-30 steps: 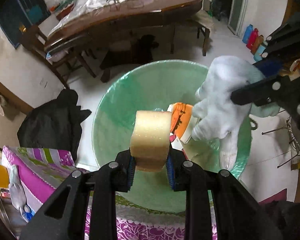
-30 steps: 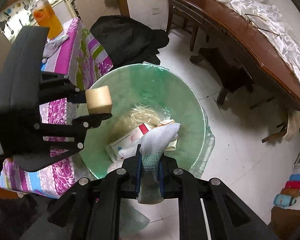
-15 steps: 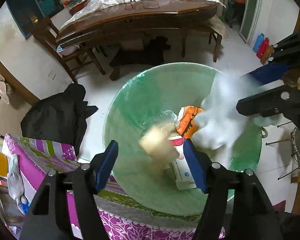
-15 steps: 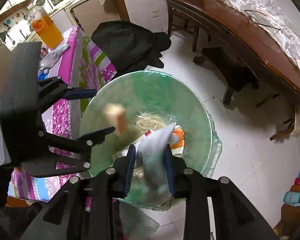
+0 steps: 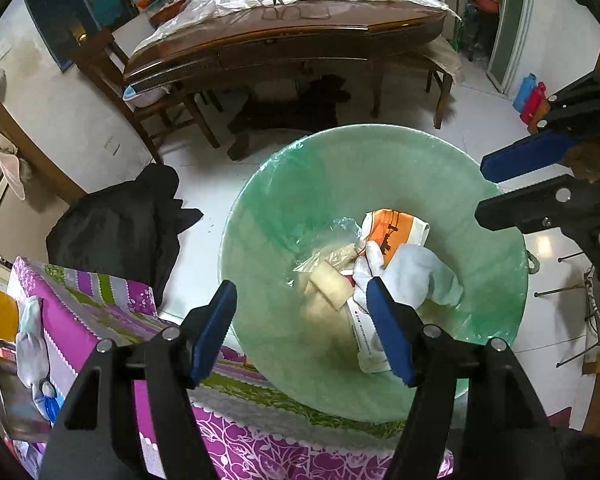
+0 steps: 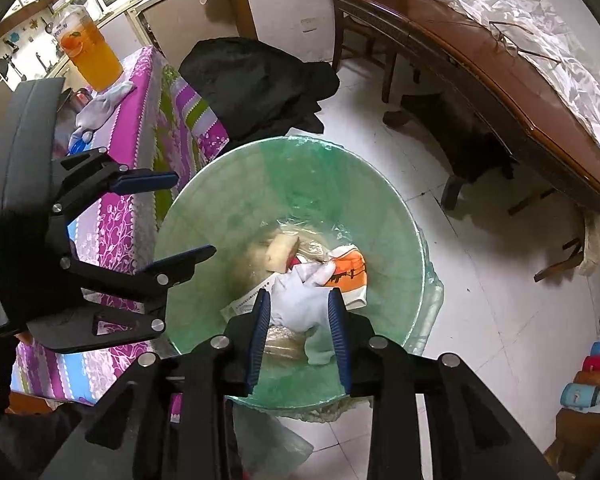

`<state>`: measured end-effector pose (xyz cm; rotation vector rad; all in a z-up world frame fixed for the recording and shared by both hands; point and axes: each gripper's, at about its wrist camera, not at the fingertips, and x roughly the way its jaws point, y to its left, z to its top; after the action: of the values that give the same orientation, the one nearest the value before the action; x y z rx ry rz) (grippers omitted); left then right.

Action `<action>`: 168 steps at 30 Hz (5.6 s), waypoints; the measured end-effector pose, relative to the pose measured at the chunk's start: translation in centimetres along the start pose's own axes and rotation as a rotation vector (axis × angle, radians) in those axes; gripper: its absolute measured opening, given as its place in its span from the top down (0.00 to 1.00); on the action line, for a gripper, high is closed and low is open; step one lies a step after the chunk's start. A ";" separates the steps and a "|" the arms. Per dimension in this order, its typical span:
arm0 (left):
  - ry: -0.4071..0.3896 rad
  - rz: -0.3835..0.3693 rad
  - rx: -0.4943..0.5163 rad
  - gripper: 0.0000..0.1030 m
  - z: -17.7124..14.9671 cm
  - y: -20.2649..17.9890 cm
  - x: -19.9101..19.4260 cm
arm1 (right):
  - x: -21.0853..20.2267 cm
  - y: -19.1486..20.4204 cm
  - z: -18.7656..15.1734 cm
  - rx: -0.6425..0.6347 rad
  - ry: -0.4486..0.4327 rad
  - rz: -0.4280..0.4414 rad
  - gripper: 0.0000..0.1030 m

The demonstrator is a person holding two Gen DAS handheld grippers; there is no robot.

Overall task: Collect trash
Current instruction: 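Open both tools to drop the sponge and glove into the bin, then move both open tools back over the table toward the trash, then grasp the orange-and-white tube with the left tool while the right tool grasps a white medicine packet, then carry the tube and packet over the green trash bin with both tools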

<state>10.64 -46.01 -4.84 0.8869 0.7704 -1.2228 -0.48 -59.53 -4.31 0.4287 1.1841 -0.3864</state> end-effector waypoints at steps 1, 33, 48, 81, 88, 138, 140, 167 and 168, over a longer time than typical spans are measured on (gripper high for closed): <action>-0.004 0.004 0.002 0.38 -0.1 0.0 -0.2 | 0.0 0.0 0.0 0.000 0.001 -0.004 0.70; -0.147 0.376 -0.381 0.38 -9.5 5.0 -6.7 | -1.7 9.8 -1.2 -0.101 -0.409 -0.078 0.70; -0.208 0.543 -0.579 0.37 -17.6 6.7 -11.8 | -2.2 17.1 -3.3 -0.090 -0.532 0.094 0.60; -0.144 0.709 -1.234 0.31 -46.3 20.7 -22.6 | 1.5 48.1 -4.2 -0.650 -0.366 0.448 0.26; -0.086 0.655 -1.273 0.35 -48.5 23.2 -19.6 | 5.5 53.6 -4.5 -0.741 -0.229 0.429 0.26; -0.160 0.941 -0.949 0.92 -35.9 14.0 -26.2 | -4.6 43.0 -6.9 -0.663 -0.399 0.474 0.70; -0.169 0.934 -0.920 0.92 -34.4 13.9 -26.0 | -5.3 41.7 -6.3 -0.640 -0.413 0.464 0.70; -0.249 0.728 -0.494 0.92 -15.4 7.4 -18.4 | -9.3 20.3 -2.0 -0.310 -0.501 0.175 0.70; -0.250 0.716 -0.484 0.92 -14.9 7.2 -18.2 | -9.4 19.5 -1.9 -0.295 -0.502 0.166 0.70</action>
<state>14.00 -23.92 5.29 0.5166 0.4477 -0.4648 4.69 -41.21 6.25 0.1550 0.6945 -0.1559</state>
